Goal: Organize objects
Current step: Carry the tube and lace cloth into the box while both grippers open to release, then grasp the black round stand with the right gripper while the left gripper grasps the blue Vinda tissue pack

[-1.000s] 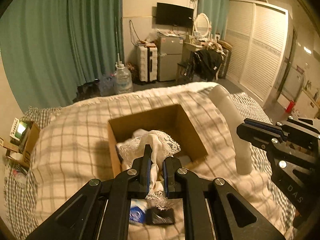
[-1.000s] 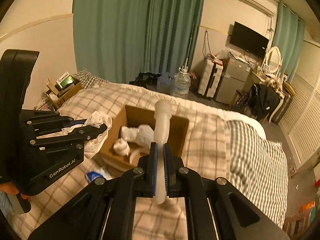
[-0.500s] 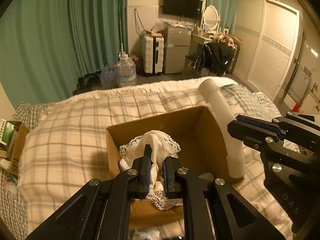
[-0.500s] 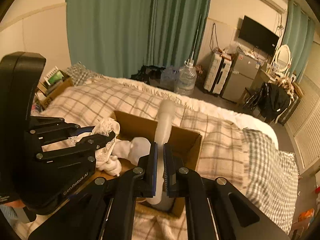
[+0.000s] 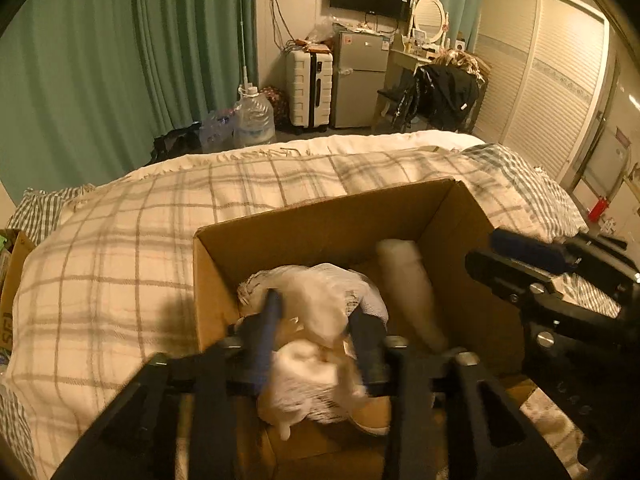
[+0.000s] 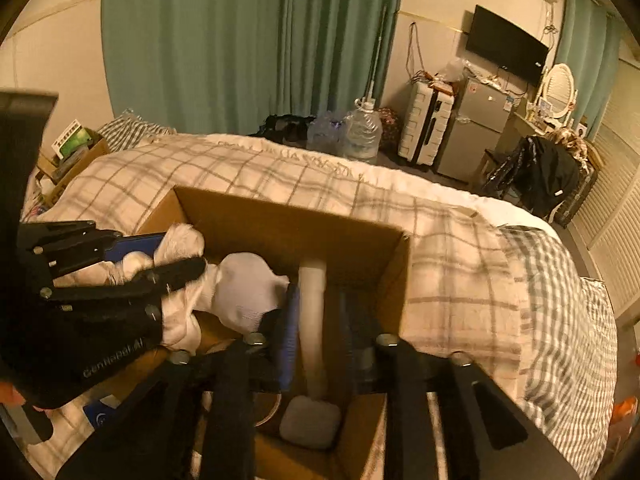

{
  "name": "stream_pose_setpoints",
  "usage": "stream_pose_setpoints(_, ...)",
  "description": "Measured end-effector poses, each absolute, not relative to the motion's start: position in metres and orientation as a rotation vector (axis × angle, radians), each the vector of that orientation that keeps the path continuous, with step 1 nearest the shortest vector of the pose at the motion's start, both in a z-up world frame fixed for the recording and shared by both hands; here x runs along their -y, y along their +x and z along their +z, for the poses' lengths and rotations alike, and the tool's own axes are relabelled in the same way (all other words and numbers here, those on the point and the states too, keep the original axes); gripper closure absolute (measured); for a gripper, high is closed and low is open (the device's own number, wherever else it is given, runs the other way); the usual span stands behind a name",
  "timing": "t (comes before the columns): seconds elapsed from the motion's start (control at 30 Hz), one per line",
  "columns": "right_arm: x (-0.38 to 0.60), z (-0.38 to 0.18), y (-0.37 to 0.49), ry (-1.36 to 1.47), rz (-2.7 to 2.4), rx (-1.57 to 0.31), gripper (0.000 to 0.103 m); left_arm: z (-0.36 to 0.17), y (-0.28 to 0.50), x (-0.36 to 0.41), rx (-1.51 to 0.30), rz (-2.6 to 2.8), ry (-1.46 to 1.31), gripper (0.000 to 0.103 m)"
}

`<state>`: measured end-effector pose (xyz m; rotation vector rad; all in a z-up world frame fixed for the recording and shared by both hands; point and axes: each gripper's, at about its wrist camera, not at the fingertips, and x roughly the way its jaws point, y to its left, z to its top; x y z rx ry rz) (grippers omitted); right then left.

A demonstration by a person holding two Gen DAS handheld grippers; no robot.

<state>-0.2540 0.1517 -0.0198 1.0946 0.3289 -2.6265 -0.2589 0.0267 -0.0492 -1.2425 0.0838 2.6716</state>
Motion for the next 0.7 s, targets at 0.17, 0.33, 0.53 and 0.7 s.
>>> stream_pose_setpoints(0.17,-0.162,0.010,-0.228,1.050,-2.678,-0.322,0.064,-0.025,-0.237,-0.024,-0.149,2.712,-1.199,0.039)
stream_pose_setpoints(0.33,-0.172,0.049,-0.184,1.001,-2.710,-0.315,0.056,0.013,-0.199,-0.010,-0.101,2.762,-1.129,0.020)
stream_pose_setpoints(0.53,-0.172,0.088,-0.119,0.923,-2.733,-0.352,0.046,0.052,-0.145,0.012,-0.105,2.800,-1.076,0.008)
stream_pose_setpoints(0.7,-0.167,0.101,-0.078,0.879,-2.739,-0.350,0.037,0.057,-0.100,0.029,-0.102,2.850,-1.033,0.003)
